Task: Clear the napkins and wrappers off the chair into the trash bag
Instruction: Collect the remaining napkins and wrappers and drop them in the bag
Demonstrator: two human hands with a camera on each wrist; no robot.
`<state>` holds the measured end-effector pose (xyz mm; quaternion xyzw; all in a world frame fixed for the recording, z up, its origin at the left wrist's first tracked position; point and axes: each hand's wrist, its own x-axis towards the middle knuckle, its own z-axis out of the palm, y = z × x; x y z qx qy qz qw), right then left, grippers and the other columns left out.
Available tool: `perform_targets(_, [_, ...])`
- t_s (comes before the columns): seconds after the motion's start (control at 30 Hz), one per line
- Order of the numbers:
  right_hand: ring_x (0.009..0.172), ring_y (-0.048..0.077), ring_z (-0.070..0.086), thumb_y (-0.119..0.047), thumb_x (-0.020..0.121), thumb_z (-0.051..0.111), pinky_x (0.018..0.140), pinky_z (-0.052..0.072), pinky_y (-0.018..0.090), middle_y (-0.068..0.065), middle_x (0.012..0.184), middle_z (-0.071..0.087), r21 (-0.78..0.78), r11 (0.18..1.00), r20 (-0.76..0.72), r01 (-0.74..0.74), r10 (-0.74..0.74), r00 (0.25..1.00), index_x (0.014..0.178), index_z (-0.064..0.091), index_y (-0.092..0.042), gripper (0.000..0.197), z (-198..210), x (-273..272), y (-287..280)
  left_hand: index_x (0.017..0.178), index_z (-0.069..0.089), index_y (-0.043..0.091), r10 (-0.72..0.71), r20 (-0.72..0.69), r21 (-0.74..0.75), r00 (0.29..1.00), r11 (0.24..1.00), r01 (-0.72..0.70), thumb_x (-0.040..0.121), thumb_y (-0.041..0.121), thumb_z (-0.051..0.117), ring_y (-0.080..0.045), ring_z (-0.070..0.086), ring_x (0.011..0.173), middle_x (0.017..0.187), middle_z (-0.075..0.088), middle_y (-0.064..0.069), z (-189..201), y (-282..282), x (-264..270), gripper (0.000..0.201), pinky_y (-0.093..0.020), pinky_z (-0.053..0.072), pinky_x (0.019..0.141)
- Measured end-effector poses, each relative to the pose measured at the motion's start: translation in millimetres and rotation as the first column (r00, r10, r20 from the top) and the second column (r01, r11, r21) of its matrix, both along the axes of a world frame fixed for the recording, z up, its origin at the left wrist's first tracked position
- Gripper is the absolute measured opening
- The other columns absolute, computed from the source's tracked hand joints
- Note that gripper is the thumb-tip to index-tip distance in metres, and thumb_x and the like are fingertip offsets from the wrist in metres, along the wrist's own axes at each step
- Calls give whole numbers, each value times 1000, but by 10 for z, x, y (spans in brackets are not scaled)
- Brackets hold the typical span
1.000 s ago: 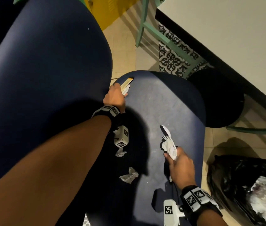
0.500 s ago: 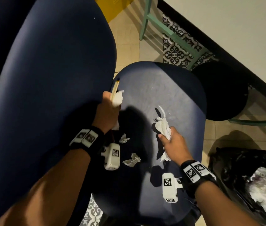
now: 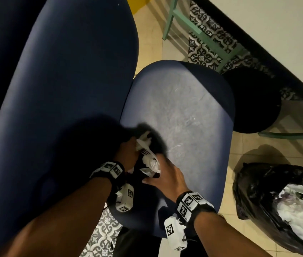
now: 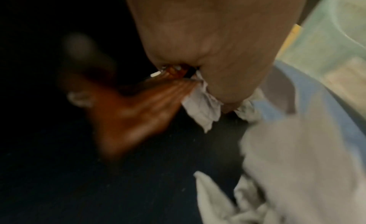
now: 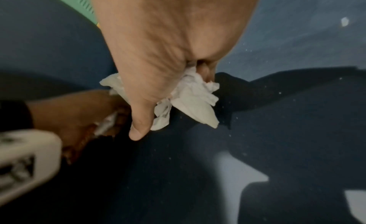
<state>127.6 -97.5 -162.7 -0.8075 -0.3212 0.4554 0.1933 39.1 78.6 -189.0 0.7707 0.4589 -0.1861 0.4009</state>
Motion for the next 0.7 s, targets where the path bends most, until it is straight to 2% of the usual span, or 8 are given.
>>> perform_targets(0.1, [102,32,69,-57,77,77,80,57,43,0,125,62,0,996,111,-90,89,990,129,42,-35,66,-82,-109,5,119,57,7,190,82,8,978,982,-191,94,3,50,-35,68,98,106,69,-18,55,106,-64,26,-36,51,81])
perform_targets(0.23, [91,35,69,-31,88,68,69,54,41,3,111,67,23,997,240,-73,65,968,104,47,-25,27,-168,-111,0,128,49,16,208,214,55,954,973,-224,92,-4,52,-26,68,93,108,68,-11,105,60,-22,41,-34,52,76])
perform_targets(0.3, [85,35,68,-26,88,65,67,53,39,4,101,69,28,1000,216,-5,-1,976,96,50,-22,18,-195,-54,-22,128,48,19,141,246,82,959,983,-166,91,0,59,-25,68,96,110,68,-6,69,93,54,43,-34,52,78])
perform_targets(0.43, [81,29,67,-33,89,68,72,55,40,4,91,68,59,958,105,279,-284,953,97,64,-19,16,-227,171,-151,134,42,35,-44,223,1,974,999,45,77,43,82,-17,66,93,109,68,5,49,142,232,70,-34,55,83])
perform_targets(0.5, [81,25,66,-30,89,70,71,53,35,5,91,68,87,899,31,430,-434,900,101,66,-18,17,-195,327,-253,132,38,38,-143,142,49,979,989,138,76,51,80,-27,71,98,112,71,1,-19,125,322,72,-42,58,86])
perform_targets(0.57, [78,21,67,-22,92,70,66,53,25,3,90,71,61,833,-53,550,-547,835,104,67,-19,13,-125,489,-333,135,36,35,-223,64,135,973,968,213,83,53,73,-36,71,103,116,72,-3,-112,102,396,67,-47,58,85])
perform_targets(0.63, [80,18,70,-20,93,68,67,55,22,0,91,73,47,790,-121,611,-603,789,109,68,-21,16,-100,624,-374,138,37,27,-268,9,216,963,941,260,91,56,62,-38,71,102,115,73,-8,-183,98,432,60,-47,58,82])
perform_targets(0.7, [81,18,69,-18,93,66,66,52,21,-1,92,73,42,781,-144,623,-612,778,110,68,-21,17,-91,716,-373,134,43,19,-268,-25,201,963,942,267,96,54,55,-39,71,100,113,72,-11,-208,101,426,53,-47,58,83])
